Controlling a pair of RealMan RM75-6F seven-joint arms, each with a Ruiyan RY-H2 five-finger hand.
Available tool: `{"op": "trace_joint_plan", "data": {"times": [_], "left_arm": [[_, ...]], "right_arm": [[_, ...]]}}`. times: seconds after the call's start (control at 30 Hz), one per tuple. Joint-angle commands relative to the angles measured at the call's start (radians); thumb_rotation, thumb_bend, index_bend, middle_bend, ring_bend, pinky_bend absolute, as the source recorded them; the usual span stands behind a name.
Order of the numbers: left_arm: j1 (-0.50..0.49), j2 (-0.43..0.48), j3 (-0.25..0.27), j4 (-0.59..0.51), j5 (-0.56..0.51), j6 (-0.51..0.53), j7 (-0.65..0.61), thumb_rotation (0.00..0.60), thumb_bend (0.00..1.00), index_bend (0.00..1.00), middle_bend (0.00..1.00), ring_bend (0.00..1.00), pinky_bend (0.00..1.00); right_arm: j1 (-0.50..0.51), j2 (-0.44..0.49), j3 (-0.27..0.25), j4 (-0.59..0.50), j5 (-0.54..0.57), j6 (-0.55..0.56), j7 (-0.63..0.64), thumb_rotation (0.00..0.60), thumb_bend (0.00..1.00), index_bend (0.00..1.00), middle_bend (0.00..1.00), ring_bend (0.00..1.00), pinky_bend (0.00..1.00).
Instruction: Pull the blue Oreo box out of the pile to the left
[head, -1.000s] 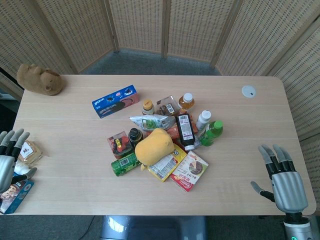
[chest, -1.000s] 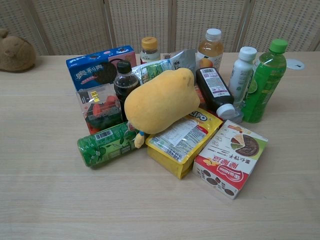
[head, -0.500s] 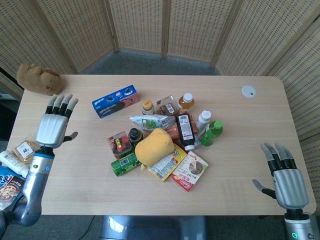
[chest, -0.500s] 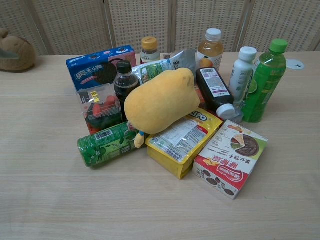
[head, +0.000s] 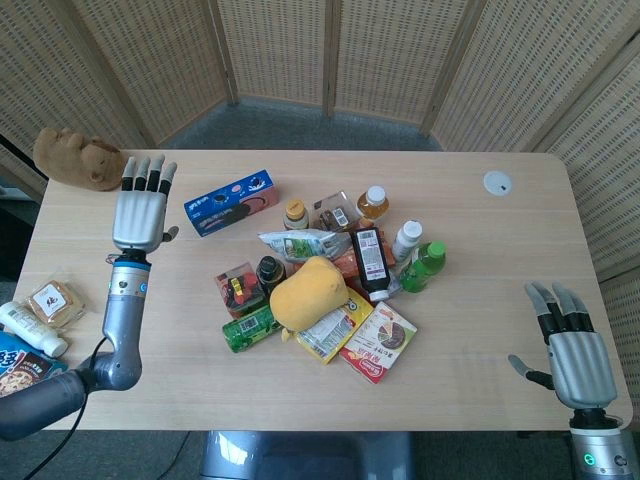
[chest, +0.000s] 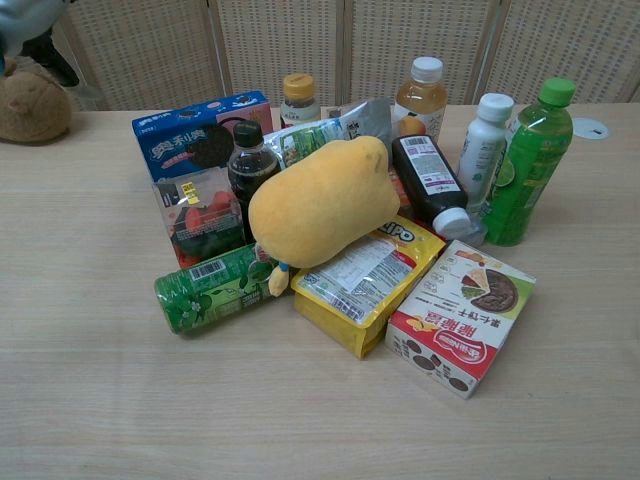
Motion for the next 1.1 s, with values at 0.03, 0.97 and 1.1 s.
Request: {"op": "trace_joint_plan", "data": {"times": [0.03, 0.97, 1.1], "left_arm": [[-0.07, -0.099, -0.022, 0.13, -0.071, -0.025, 0.04, 0.6, 0.0, 0.13, 0.0, 0.0, 0.0], [-0.344, -0.5, -0.133, 0.813, -0.272, -0.214, 0.095, 0.6, 0.0, 0.13, 0.0, 0.0, 0.0], [-0.352, -0.512, -0.143, 0.849, -0.275, -0.228, 0.089, 0.6, 0.0, 0.13, 0.0, 0.0, 0.0]], "right_arm": [[0.004, 0.002, 0.004, 0.003, 0.007, -0.004, 0.007, 0.6, 0.0, 0.0, 0.0, 0.0, 0.0], [0.013, 0.022, 0.005, 0.012, 0.047, -0.024, 0.058, 0.6, 0.0, 0.0, 0.0, 0.0, 0.0], [0.013, 0.024, 0.002, 0.009, 0.045, -0.024, 0.061, 0.6, 0.0, 0.0, 0.0, 0.0, 0.0]]}}
